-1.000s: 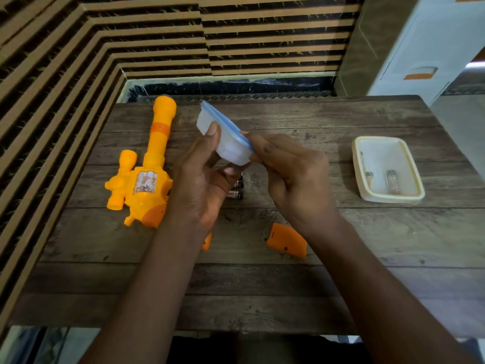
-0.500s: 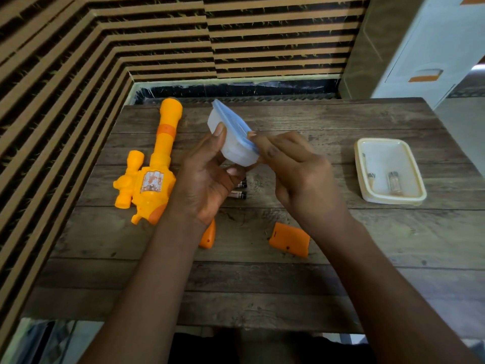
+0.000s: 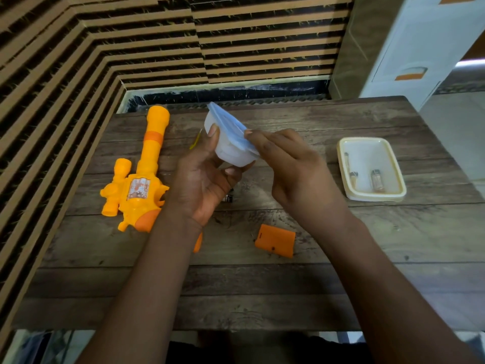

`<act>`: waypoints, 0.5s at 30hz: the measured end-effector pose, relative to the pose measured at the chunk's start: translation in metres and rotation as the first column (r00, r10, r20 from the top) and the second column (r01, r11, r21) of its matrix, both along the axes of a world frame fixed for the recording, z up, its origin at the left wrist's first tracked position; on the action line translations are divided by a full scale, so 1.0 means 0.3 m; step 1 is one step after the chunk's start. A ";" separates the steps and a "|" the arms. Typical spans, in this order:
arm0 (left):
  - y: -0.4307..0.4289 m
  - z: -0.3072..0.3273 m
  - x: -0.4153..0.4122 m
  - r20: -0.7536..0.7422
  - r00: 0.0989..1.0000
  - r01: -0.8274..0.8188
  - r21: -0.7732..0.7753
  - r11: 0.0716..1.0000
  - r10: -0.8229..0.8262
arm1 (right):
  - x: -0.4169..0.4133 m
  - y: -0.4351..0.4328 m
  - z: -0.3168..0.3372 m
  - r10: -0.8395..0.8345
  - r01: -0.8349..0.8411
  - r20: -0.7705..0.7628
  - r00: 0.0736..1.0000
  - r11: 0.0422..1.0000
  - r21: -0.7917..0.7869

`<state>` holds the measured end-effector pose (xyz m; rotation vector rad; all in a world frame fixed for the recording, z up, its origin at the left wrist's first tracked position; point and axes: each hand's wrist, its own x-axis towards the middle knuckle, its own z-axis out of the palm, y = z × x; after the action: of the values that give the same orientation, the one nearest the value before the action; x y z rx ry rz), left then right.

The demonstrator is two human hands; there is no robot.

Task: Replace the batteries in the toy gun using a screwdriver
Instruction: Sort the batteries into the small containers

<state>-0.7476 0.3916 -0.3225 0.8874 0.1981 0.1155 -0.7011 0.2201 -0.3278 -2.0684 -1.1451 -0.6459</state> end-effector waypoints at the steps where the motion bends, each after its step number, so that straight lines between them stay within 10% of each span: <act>1: -0.009 -0.005 0.006 -0.006 1.000 0.016 -0.002 1.000 -0.016 | 0.003 -0.010 0.001 -0.020 0.020 -0.008 1.000 0.999 0.031; 15: -0.147 -0.001 0.028 -0.208 0.973 0.115 0.060 0.991 -0.101 | 0.082 -0.100 -0.018 -0.291 0.345 -0.192 0.937 0.851 0.397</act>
<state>-0.7393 0.3476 -0.3226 0.9805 0.3383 -0.0710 -0.6765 0.1900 -0.3332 -1.8923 -0.5245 -0.8278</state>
